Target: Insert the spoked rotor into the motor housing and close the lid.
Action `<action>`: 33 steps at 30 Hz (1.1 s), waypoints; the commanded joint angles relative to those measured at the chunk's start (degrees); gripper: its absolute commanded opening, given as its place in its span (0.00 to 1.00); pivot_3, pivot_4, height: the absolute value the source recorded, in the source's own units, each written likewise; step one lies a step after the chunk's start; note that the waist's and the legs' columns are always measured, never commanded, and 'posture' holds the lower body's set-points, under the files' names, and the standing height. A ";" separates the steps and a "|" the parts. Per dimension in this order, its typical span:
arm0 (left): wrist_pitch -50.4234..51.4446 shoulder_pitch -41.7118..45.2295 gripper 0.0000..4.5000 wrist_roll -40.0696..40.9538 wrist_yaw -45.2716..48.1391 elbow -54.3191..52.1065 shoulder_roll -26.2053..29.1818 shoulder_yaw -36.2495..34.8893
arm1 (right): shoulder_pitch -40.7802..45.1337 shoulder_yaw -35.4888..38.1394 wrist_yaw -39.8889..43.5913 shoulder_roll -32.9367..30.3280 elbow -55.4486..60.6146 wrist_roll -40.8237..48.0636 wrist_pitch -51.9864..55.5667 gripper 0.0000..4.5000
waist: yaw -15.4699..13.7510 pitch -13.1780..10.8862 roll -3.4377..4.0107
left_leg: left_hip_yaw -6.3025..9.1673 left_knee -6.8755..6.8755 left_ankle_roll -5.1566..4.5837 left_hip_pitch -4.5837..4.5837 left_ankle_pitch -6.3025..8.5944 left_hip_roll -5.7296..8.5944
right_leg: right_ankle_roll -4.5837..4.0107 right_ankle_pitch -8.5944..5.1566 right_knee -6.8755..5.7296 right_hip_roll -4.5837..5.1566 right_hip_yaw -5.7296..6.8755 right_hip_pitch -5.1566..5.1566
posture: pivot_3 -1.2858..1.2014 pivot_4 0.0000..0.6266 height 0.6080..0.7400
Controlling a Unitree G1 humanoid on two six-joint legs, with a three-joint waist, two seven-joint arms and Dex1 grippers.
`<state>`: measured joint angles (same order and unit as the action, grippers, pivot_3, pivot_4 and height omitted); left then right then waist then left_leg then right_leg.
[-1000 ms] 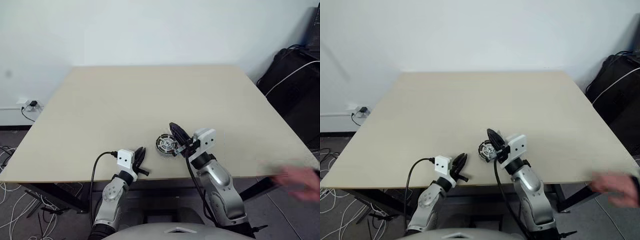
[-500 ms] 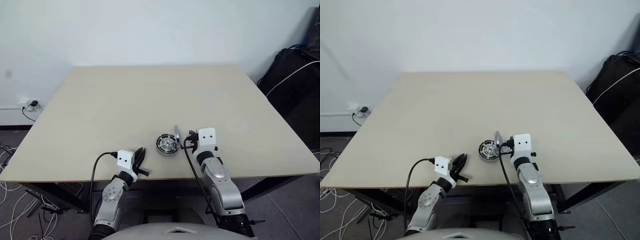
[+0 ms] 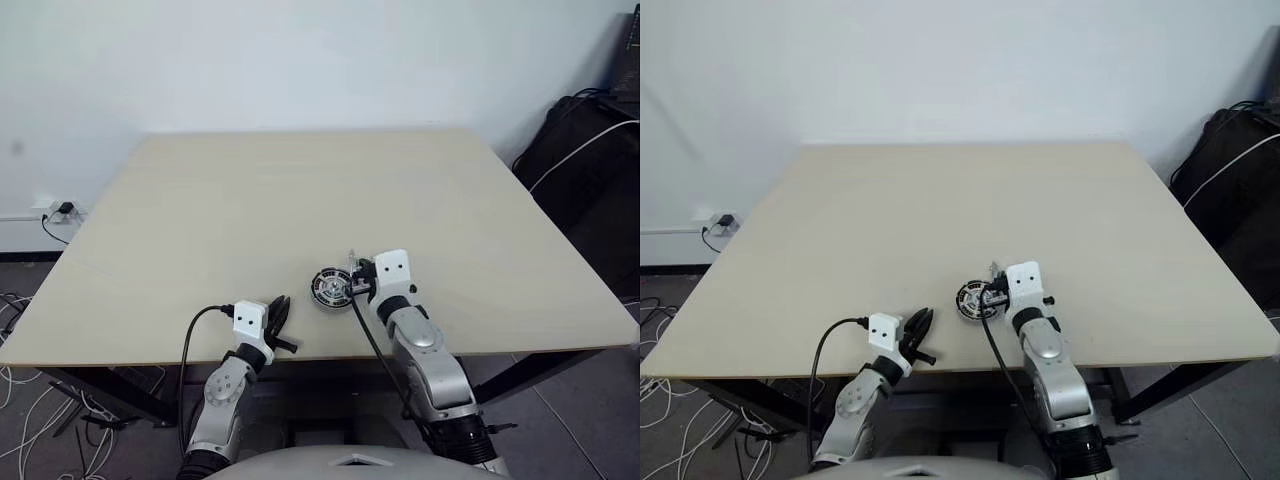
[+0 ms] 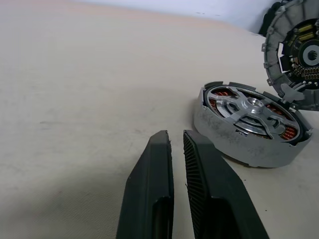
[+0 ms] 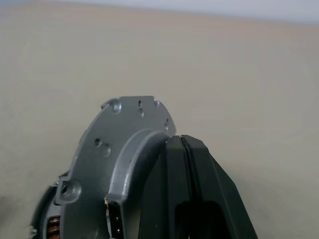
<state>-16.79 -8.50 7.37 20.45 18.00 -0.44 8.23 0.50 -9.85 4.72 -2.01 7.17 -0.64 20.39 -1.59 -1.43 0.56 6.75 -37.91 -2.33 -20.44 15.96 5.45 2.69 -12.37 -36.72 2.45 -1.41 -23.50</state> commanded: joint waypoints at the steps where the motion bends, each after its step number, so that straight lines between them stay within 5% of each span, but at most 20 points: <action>1: -0.81 0.22 0.11 -0.04 -0.37 -1.25 -0.35 -0.35 | 1.75 -0.98 1.08 0.58 -0.48 0.04 -1.41 0.00 | 0.00 0.00 0.00 | 0.00 0.00 0.00 0.00 0.00 0.00 | 0.00 0.00 0.00 0.00 0.00 0.00 | 0.52 0.00 1.00; 21: -0.77 0.02 0.11 -0.17 -0.70 -2.14 -0.15 -1.02 | 5.75 -4.68 3.77 2.27 -16.31 -2.33 -2.99 0.00 | 0.57 0.13 0.04 | 0.00 0.02 0.01 0.19 0.00 0.00 | -0.02 0.00 -0.04 -0.02 -0.01 0.14 | 0.52 0.00 1.00; 33: -0.89 -0.33 0.11 -0.13 -0.83 -1.87 -0.57 -0.82 | 5.99 -1.72 11.68 -1.59 -1.01 3.95 0.98 0.00 | 0.63 -0.02 0.15 | 0.02 0.06 0.19 0.53 0.12 -0.01 | -0.03 -0.05 0.01 0.00 0.01 0.55 | 0.52 0.00 1.00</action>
<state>-16.79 -9.37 7.37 19.72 17.99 -0.62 7.30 5.43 -11.93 15.12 -3.33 2.67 2.54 21.03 -0.96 -1.45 0.71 6.77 -37.85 -2.20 -19.92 16.06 5.44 2.67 -12.43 -36.70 2.46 -1.40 -22.95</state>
